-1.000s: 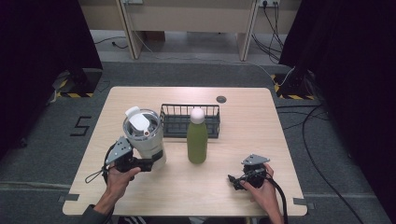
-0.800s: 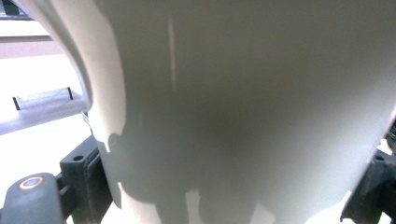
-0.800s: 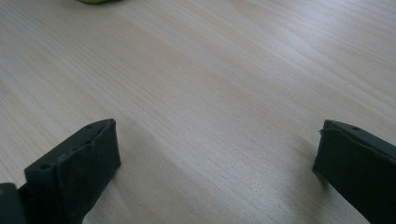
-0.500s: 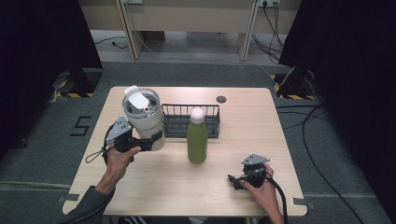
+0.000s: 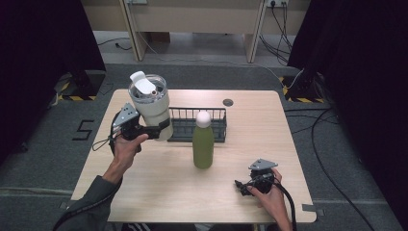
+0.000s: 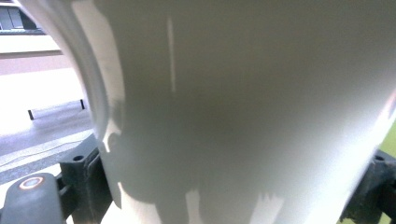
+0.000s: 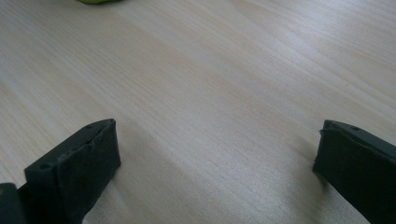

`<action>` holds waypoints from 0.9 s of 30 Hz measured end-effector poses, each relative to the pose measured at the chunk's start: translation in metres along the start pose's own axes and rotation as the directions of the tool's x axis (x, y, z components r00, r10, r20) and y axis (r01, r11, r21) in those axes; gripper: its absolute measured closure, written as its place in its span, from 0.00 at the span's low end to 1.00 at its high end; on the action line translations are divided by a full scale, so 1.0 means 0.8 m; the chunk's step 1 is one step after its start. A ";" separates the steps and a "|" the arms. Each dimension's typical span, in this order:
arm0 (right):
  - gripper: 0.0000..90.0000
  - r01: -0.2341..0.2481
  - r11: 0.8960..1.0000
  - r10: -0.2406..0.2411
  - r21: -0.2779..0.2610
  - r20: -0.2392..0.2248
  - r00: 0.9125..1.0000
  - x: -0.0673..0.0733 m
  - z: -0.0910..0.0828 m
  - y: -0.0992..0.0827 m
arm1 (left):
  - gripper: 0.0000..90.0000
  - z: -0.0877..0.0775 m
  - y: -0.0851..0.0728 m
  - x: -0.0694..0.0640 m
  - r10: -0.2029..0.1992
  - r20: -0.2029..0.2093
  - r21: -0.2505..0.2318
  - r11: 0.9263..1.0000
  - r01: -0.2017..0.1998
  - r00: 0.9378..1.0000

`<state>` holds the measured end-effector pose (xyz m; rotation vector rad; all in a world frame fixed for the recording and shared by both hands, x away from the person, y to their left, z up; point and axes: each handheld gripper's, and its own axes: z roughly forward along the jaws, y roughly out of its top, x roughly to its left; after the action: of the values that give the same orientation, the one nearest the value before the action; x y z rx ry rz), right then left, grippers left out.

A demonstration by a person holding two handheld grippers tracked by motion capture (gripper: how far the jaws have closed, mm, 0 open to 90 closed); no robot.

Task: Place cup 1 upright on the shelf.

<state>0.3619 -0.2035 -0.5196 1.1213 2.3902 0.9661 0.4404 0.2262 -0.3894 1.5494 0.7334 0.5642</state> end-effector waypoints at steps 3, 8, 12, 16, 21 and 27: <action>0.00 0.002 1.000 -0.002 -0.001 0.000 1.000 0.000 0.000 0.000 | 0.12 0.006 0.003 0.004 -0.001 -0.010 0.004 1.000 0.001 1.000; 0.00 0.000 1.000 0.000 -0.001 -0.001 1.000 0.000 0.000 0.000 | 0.12 0.017 0.006 0.010 -0.004 -0.015 0.017 1.000 0.004 1.000; 0.00 0.000 1.000 0.000 0.001 -0.001 1.000 0.000 0.000 0.000 | 0.12 0.028 0.008 0.013 0.005 -0.013 0.019 1.000 -0.005 1.000; 0.00 0.000 1.000 0.000 0.001 -0.002 1.000 0.000 0.000 0.000 | 0.12 0.040 0.010 0.015 0.004 -0.010 0.014 1.000 -0.004 1.000; 0.00 0.003 1.000 -0.003 0.001 -0.002 1.000 0.000 0.000 0.000 | 0.12 0.060 0.017 0.018 0.005 -0.007 0.008 1.000 -0.005 1.000; 0.00 0.002 1.000 -0.002 0.002 -0.003 1.000 0.000 0.000 0.001 | 0.12 0.077 0.018 0.018 0.008 0.006 0.009 1.000 -0.008 1.000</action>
<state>0.3623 -0.2033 -0.5194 1.1186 2.3949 0.9652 0.4966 0.1946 -0.3833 1.5620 0.7261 0.5629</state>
